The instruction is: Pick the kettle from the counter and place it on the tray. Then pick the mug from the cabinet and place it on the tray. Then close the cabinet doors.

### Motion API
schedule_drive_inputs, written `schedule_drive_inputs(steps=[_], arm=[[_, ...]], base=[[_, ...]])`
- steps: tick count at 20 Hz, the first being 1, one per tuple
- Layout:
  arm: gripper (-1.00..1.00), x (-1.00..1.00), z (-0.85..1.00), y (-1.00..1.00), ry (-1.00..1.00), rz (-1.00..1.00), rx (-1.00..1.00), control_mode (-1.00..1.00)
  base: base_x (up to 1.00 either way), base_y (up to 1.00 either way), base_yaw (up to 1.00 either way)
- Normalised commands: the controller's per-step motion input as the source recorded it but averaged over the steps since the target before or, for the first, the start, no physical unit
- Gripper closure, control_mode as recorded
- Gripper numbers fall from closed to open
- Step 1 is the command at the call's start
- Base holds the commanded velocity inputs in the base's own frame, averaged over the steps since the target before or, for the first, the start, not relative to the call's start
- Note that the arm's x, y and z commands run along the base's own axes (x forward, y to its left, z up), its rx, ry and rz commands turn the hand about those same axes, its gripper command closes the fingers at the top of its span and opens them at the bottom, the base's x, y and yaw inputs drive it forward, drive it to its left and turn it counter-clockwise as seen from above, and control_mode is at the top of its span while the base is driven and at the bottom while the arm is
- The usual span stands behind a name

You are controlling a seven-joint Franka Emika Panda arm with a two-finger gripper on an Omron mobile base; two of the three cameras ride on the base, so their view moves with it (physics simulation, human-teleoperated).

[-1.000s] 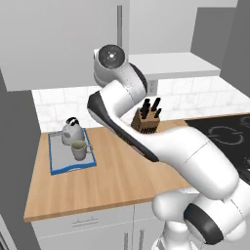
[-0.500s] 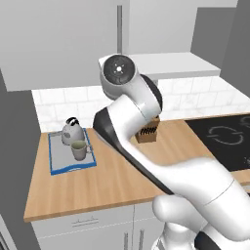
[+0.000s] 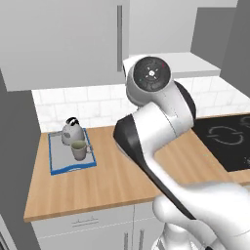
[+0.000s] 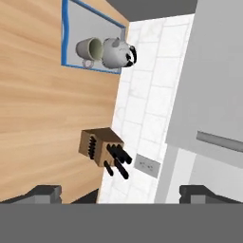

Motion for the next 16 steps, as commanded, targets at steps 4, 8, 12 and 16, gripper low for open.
schedule_drive_inputs(steps=[4,8,12,16], arm=[[-1.00,-0.54,0.00,-0.42,-0.02,-0.08,0.00,-1.00],[-1.00,-0.42,0.00,-0.41,0.00,-0.09,-0.02,-1.00],[-1.00,-0.37,0.00,-0.55,-0.06,-0.13,0.00,-1.00],[-1.00,-0.23,0.18,-0.58,-0.39,-0.14,0.01,-1.00]], base=[[0.00,0.00,0.00],[0.00,0.00,0.00],[0.00,0.00,0.00],[0.00,0.00,0.00]])
